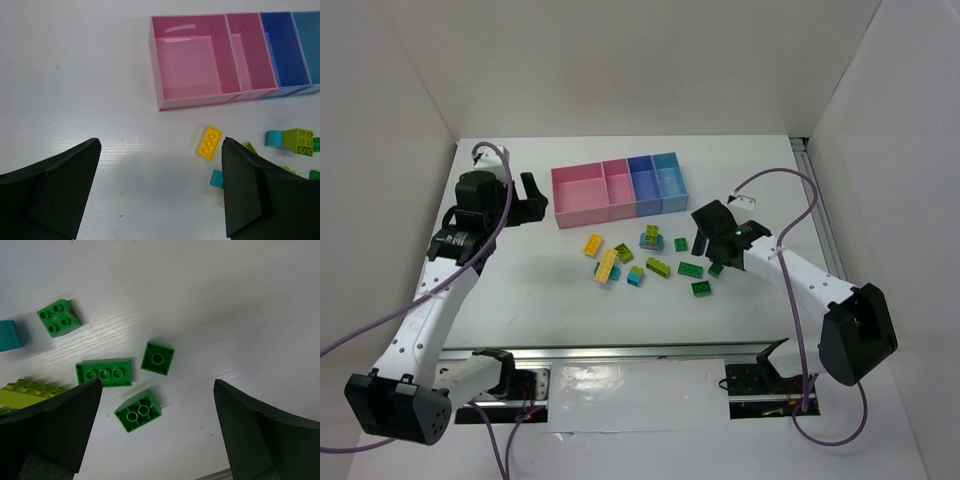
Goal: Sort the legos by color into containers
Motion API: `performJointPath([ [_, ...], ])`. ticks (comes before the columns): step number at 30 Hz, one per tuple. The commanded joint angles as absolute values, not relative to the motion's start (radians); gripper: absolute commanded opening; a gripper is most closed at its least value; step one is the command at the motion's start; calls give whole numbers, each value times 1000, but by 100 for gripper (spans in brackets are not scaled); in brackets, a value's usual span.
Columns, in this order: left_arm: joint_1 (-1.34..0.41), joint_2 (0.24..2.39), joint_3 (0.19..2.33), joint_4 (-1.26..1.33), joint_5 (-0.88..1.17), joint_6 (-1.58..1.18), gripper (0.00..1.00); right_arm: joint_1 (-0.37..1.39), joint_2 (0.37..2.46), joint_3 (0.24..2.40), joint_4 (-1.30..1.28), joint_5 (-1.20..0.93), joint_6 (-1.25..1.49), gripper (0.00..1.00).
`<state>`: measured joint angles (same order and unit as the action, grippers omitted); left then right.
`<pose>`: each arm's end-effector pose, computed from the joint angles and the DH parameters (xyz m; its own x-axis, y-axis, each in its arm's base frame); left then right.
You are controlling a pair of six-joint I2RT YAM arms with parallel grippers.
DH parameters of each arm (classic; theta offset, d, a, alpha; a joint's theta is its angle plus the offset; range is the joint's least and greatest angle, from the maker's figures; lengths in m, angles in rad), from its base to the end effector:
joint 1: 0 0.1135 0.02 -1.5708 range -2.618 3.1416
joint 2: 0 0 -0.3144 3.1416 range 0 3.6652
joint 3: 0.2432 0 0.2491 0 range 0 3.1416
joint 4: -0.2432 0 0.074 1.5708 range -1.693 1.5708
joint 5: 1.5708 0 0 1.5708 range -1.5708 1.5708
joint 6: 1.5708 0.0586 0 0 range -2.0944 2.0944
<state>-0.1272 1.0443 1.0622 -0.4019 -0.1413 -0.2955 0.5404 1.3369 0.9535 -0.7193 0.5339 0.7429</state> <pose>0.2243 -0.0204 0.4002 -0.3544 -0.2453 -0.9024 -0.1120 0.9692 -0.2195 0.2297 0.1030 0.2735 -0.7300 0.2411 -0.6395 0.3365 0.9412 -0.0293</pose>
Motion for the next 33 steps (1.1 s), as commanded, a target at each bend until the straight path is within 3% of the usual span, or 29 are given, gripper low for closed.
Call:
performJointPath([
  [1,-133,1052,1095,-382,-100,-308,100,548,1336,976,-650,548,785,100],
  [6,-133,1060,1075,-322,-110,-362,100,548,1357,997,-650,572,796,100],
  [12,-133,1163,1176,-432,-129,-407,100,548,1399,1006,-650,581,796,100],
  [33,-172,1285,1203,-486,-60,-388,99,404,1494,894,-578,408,870,97],
])
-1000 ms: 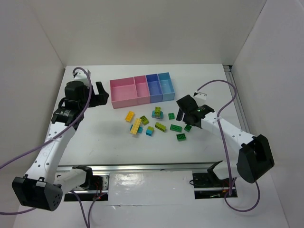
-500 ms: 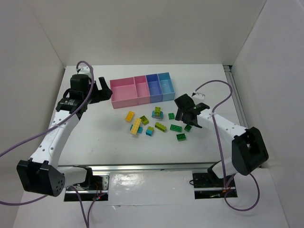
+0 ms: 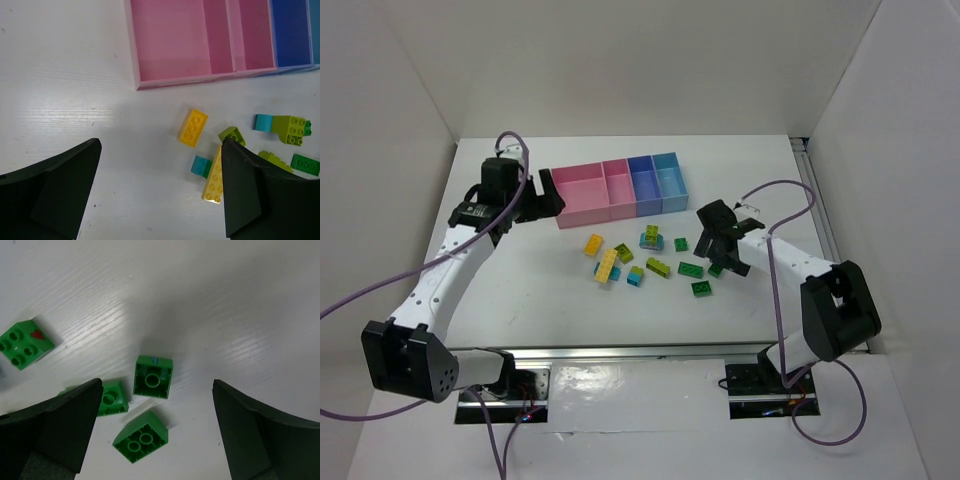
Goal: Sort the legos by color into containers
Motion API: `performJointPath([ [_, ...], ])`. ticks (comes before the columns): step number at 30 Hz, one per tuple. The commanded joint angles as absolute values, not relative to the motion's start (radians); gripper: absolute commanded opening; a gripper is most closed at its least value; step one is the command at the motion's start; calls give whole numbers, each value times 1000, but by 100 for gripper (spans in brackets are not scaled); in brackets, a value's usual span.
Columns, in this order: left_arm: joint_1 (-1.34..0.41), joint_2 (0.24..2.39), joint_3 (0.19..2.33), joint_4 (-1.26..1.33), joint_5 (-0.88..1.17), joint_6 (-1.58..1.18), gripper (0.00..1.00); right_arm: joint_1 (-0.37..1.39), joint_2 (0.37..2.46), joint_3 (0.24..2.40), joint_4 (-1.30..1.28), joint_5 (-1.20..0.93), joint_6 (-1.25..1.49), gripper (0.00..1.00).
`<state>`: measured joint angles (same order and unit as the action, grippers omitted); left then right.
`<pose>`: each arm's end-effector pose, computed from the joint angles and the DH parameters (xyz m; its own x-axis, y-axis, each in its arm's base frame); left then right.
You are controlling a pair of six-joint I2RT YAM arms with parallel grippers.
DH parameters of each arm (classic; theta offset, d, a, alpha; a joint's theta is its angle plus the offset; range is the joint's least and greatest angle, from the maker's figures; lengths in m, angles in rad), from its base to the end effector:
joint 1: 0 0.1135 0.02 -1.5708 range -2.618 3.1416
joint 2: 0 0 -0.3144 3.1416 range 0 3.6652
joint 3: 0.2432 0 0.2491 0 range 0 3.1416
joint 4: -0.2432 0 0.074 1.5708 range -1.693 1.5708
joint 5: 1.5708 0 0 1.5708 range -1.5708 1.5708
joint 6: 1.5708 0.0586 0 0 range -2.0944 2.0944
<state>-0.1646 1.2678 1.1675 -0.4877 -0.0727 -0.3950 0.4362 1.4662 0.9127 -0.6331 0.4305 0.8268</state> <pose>0.2798 -0.0422 0.3756 -0.5450 -0.2985 -0.7835 -0.1147 0.9522 -0.2830 0.2569 0.0928 0.2321 -0.7472 0.3894 -0.5385 0.4543 0.8908 0.0138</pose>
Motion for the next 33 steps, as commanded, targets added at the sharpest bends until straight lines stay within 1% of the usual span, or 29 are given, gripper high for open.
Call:
performJointPath([
  [1,-172,1295,1203,-486,-60,-388,99,381,1494,884,-537,391,870,97],
  [5,-181,1304,1212,-486,-51,-388,98,347,1503,850,-465,321,845,84],
  [6,-181,1304,1212,-486,-51,-388,98,347,1503,841,-456,321,845,78],
  [7,-181,1313,1212,-486,-60,-388,98,347,1503,841,-456,321,845,76],
  [12,-181,1322,1221,-497,-69,-388,98,337,1522,841,-445,281,834,72],
  [14,-181,1322,1232,-497,-69,-388,98,337,1534,841,-436,272,834,72],
  [16,-181,1333,1232,-506,-69,-388,98,337,1546,841,-436,262,834,65],
  [17,-181,1333,1241,-506,-69,-388,98,337,1546,841,-436,262,834,65],
  [18,-181,1333,1241,-506,-69,-388,98,337,1557,841,-436,262,844,59],
  [20,-181,1342,1241,-506,-69,-388,98,337,1557,841,-436,238,853,53],
  [21,-181,1342,1241,-515,-78,-388,98,337,1557,841,-436,238,853,49],
  [22,-181,1342,1250,-515,-78,-388,97,337,1548,841,-436,238,862,42],
  [25,-181,1342,1259,-525,-78,-388,97,347,1526,874,-468,276,862,30],
  [29,-181,1342,1281,-534,-69,-388,97,347,1514,975,-503,319,832,30],
  [31,-181,1342,1290,-543,-58,-388,97,357,1514,1067,-503,331,796,30],
  [33,-181,1342,1301,-561,-58,-388,95,379,1568,1180,-503,342,758,30],
])
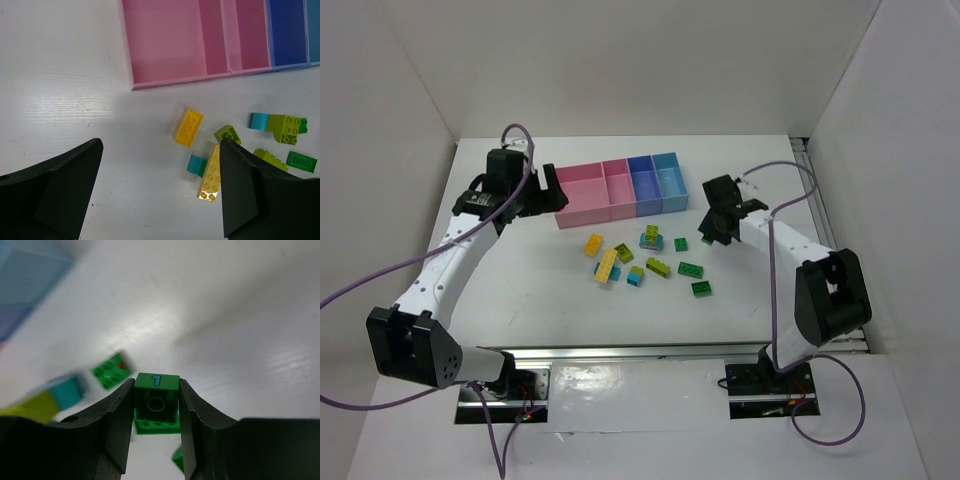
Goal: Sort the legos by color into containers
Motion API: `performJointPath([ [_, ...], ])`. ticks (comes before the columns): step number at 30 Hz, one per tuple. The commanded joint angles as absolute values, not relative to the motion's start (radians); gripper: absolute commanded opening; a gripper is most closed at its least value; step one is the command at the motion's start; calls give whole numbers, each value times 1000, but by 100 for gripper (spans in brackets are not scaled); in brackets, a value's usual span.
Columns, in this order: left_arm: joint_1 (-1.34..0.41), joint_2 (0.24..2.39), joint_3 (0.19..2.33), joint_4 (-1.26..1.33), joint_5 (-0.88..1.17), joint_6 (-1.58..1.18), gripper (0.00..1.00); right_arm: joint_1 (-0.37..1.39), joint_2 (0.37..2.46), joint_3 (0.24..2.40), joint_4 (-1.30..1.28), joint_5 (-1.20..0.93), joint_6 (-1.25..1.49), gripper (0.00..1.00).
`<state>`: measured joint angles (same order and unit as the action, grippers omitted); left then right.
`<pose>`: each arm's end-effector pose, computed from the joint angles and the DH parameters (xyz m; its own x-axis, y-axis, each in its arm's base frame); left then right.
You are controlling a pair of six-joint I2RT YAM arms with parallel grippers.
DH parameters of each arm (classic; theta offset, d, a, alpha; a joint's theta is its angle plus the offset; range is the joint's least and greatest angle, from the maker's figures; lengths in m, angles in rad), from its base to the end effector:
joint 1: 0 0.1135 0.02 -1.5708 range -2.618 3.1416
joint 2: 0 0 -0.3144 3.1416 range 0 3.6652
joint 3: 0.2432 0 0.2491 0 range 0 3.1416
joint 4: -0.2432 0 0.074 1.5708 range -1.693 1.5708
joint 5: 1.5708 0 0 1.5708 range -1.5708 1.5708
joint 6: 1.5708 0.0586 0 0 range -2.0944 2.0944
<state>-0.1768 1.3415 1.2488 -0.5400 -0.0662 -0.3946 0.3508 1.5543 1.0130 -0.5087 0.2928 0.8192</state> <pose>0.2976 -0.0492 0.3787 -0.5847 -0.2852 -0.7595 -0.1102 0.9554 -0.2739 0.3041 0.0933 0.2418 -0.6980 0.4894 -0.5227 0.4626 0.8654 0.1926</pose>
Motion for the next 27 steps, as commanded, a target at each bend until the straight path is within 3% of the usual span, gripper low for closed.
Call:
performJointPath([
  [1,-181,1353,1301,-574,-58,-388,95,379,1592,1221,-503,342,744,30],
  [11,-190,1315,1293,-661,-17,-434,95,388,2025,1804,-512,305,634,31],
  [14,-190,1293,1272,-661,-41,-455,95,388,2153,1983,-525,292,595,50],
  [15,-190,1293,1272,-661,-41,-456,95,388,2180,2023,-537,278,595,59],
  [16,-190,1293,1263,-661,-41,-465,95,388,2221,2061,-546,278,595,75],
  [17,-190,1293,1262,-661,-41,-465,95,388,2230,2115,-555,278,586,78],
  [21,-199,1302,1262,-661,-41,-465,95,388,2136,2002,-528,323,586,78],
  [23,-199,1302,1262,-661,-41,-465,95,388,1999,1881,-506,345,586,71],
  [27,-199,1293,1252,-661,-64,-456,95,397,1708,1433,-445,367,597,72],
])
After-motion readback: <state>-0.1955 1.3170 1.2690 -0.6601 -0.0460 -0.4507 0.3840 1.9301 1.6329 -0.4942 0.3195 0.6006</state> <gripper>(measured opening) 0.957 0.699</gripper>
